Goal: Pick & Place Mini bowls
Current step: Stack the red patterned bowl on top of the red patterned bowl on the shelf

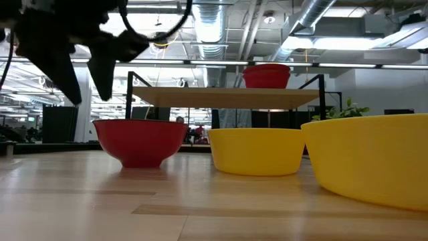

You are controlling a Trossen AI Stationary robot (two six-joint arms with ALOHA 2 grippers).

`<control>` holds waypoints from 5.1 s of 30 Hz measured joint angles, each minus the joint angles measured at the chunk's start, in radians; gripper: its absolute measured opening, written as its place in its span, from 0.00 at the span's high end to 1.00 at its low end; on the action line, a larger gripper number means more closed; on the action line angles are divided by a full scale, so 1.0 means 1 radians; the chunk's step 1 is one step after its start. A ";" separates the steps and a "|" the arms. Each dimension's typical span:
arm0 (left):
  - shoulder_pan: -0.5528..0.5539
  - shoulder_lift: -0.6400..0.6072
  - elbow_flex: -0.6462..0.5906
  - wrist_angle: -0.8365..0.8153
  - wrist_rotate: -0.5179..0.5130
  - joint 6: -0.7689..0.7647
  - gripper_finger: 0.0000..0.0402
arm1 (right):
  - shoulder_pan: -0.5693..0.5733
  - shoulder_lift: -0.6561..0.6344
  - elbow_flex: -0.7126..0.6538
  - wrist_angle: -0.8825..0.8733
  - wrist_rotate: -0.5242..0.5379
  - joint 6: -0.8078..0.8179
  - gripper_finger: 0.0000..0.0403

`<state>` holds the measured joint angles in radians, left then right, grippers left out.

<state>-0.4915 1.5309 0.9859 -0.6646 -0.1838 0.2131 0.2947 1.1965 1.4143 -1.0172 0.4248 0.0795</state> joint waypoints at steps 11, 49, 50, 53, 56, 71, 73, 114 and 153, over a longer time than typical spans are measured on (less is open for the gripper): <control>0.008 0.080 0.000 0.019 -0.049 0.000 0.62 | 0.000 0.000 0.000 0.011 -0.003 0.026 0.68; 0.009 0.096 0.000 0.086 0.031 0.045 0.88 | 0.000 0.000 0.000 0.008 -0.006 0.046 0.68; 0.009 0.096 0.000 0.088 0.031 0.045 0.89 | 0.000 0.000 0.000 0.008 -0.006 0.046 0.68; 0.009 0.096 0.000 0.090 0.031 0.045 0.92 | 0.000 0.000 0.000 0.009 -0.006 0.046 0.68; 0.009 0.095 0.000 0.090 0.031 0.044 0.96 | 0.000 0.000 0.000 0.009 -0.006 0.046 0.68; 0.008 0.095 0.000 0.093 0.027 0.042 0.97 | 0.000 0.000 0.000 0.009 -0.006 0.046 0.68; 0.005 0.091 0.000 0.089 0.019 0.042 0.98 | 0.000 0.000 0.000 0.009 -0.006 0.045 0.68; -0.013 -0.025 -0.001 0.074 -0.086 0.045 0.99 | 0.000 0.000 0.000 0.009 -0.005 0.045 0.68; -0.012 -0.088 0.000 0.098 -0.130 0.033 0.99 | 0.000 0.000 0.000 0.008 -0.005 0.045 0.68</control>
<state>-0.5034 1.4433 0.9863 -0.5663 -0.3134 0.2462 0.2943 1.1965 1.4139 -1.0088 0.4193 0.1246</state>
